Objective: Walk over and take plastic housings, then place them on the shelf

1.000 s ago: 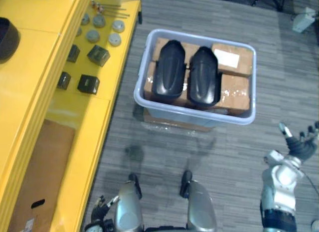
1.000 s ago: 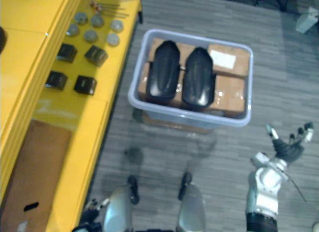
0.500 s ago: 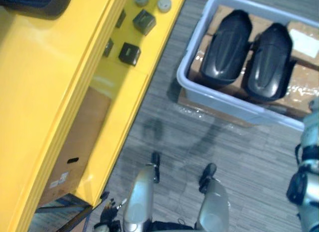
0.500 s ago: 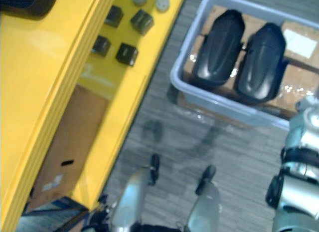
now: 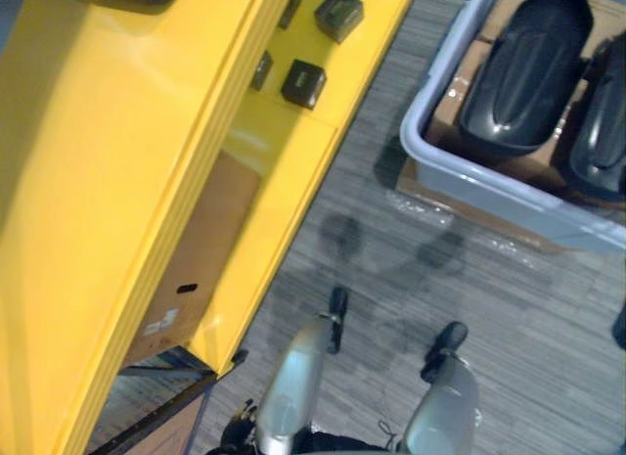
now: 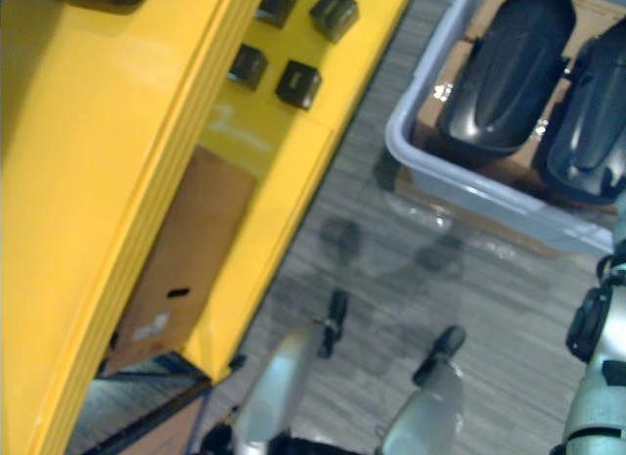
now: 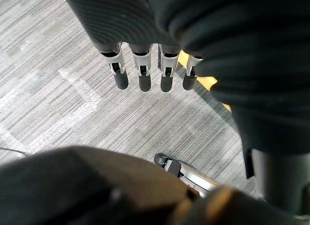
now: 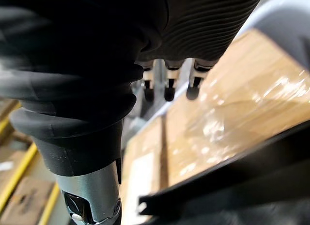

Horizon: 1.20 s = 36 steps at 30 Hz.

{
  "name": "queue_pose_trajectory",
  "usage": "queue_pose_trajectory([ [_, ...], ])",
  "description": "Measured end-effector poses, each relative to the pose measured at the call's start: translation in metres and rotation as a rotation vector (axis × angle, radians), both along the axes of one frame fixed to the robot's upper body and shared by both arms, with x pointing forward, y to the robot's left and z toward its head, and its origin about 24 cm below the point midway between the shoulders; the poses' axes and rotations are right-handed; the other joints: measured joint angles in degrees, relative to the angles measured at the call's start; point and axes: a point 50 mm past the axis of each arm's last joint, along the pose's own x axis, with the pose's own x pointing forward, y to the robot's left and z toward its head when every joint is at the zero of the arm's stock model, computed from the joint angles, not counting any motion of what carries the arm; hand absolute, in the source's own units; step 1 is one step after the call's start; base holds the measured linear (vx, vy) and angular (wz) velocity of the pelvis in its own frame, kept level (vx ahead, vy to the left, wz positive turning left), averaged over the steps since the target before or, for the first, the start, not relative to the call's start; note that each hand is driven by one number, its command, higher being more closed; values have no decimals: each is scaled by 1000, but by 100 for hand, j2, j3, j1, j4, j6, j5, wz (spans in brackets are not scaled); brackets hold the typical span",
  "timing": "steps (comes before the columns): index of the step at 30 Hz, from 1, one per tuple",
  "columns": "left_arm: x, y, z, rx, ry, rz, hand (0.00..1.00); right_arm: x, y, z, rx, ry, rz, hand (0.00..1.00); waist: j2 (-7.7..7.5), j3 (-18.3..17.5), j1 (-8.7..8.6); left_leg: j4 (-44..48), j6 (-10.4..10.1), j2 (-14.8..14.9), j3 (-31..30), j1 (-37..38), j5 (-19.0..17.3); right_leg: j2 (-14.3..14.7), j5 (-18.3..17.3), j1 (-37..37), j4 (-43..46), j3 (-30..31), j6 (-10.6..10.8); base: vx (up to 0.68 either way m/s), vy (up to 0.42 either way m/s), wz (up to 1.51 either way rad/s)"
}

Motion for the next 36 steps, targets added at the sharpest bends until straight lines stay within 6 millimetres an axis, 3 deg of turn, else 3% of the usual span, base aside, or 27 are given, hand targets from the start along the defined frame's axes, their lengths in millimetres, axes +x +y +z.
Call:
queue_pose_trajectory([
  [8,-1,-12,-2,-45,7,4,0,-5,-4,-4,25,128,-67,0,286,-201,189,-167,-26,-8,-12,-57,100,6,19,-109,-47,-15,-9,-2,-1,1],
  [12,-1,-12,-2,-46,-2,9,0,-7,-5,-5,17,174,-66,0,300,-210,216,-184,-26,-27,-14,-74,100,-3,26,-113,-85,-17,-8,0,0,0],
  [13,0,-13,-2,-55,-6,20,0,-7,-6,-5,-3,202,-67,100,311,-217,238,-196,-26,-34,-15,-77,100,-7,27,-116,-98,-18,-5,0,0,0],
  [18,7,-18,-1,-66,-18,-21,0,-23,-20,4,-84,311,-135,100,473,-336,489,-231,-14,-60,-40,-193,117,-18,32,-206,-137,-44,-18,-2,-2,3],
  [24,8,-20,-1,-66,-21,-37,0,-37,-31,6,-121,440,-169,100,488,-348,504,-267,-9,-68,-150,-273,153,15,81,-192,-203,-148,7,13,-16,4],
  [36,8,-21,-1,-73,-17,-23,0,-37,-31,-1,-155,658,-103,100,512,-366,534,-262,-18,13,-159,-201,146,91,92,-94,-309,-180,-72,-19,-10,-2],
])
